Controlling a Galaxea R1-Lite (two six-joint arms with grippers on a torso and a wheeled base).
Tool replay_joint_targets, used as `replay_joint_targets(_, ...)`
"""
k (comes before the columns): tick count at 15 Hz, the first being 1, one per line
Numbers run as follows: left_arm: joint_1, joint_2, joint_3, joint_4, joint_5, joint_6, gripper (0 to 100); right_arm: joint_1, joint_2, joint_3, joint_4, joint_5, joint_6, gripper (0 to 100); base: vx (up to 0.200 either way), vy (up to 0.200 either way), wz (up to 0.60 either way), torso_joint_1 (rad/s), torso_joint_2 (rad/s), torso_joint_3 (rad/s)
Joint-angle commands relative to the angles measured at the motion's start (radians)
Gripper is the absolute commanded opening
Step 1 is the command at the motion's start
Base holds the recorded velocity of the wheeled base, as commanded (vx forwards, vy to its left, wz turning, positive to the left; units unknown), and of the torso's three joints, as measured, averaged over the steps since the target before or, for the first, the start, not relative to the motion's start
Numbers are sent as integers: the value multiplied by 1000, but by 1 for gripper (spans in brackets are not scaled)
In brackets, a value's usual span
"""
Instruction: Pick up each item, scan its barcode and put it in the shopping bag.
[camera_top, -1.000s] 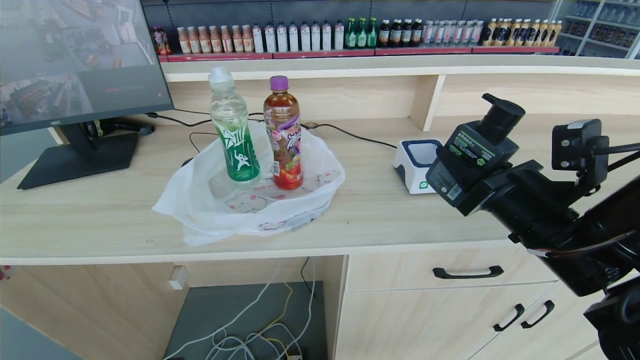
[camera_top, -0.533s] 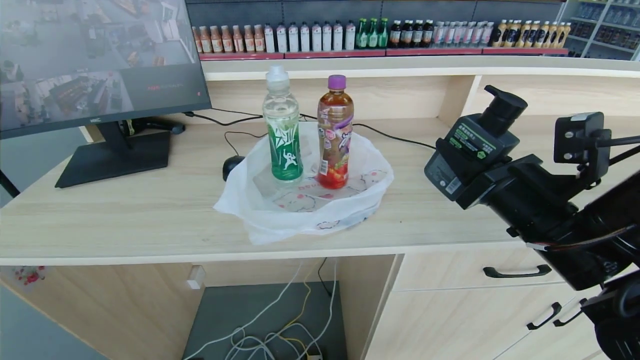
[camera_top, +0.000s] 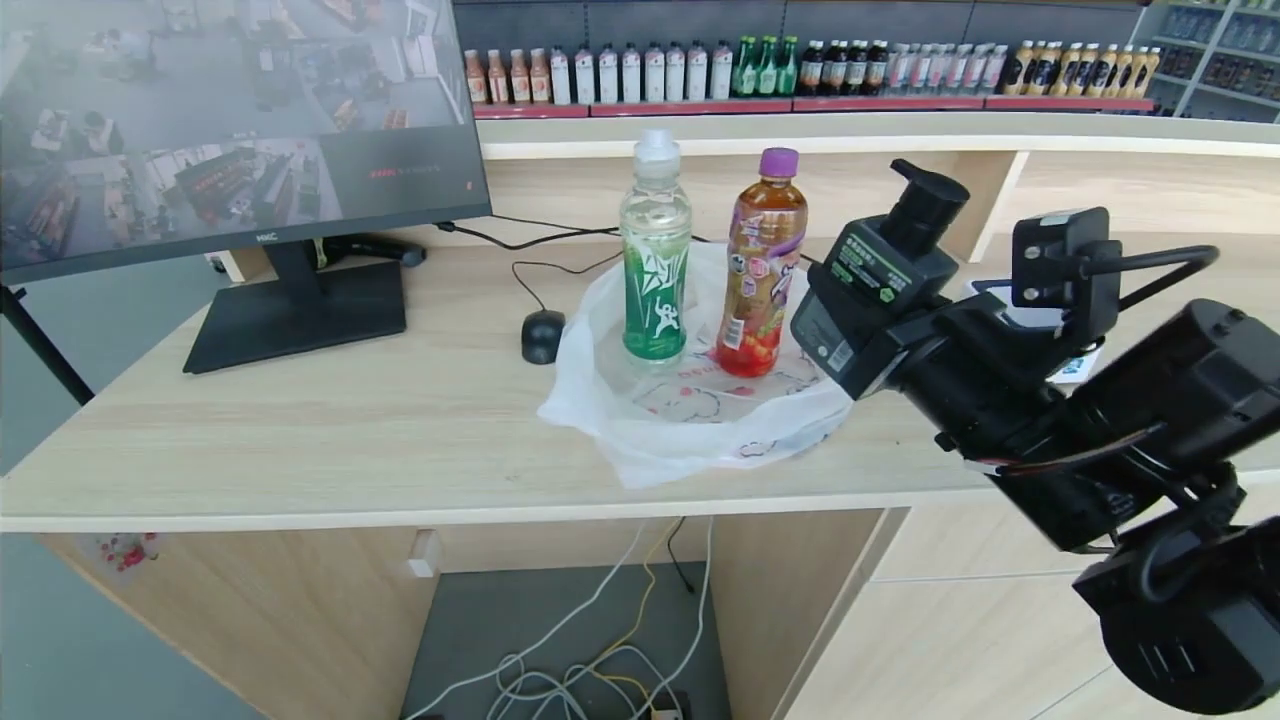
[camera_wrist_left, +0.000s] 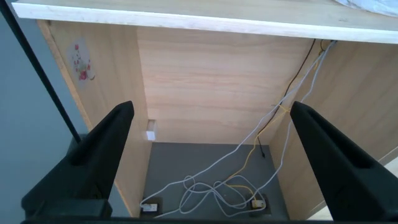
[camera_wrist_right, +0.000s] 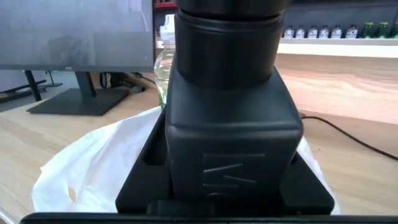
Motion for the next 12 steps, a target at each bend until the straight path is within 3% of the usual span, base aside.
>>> replay_joint_targets(1,0,0,0,1,0,-1,100,41,81,-61,19,-46,0,0,0,0,0,0,0,0)
replay_joint_targets(3,0,0,0,1,0,-3,100,79,155,-149,22,-129,-1,0,0,0,0,0,0,0)
replay_joint_targets(12,0,0,0,1,0,-3,100,81,332,-317,72,-198,-55,0,0,0,0,0,0,0)
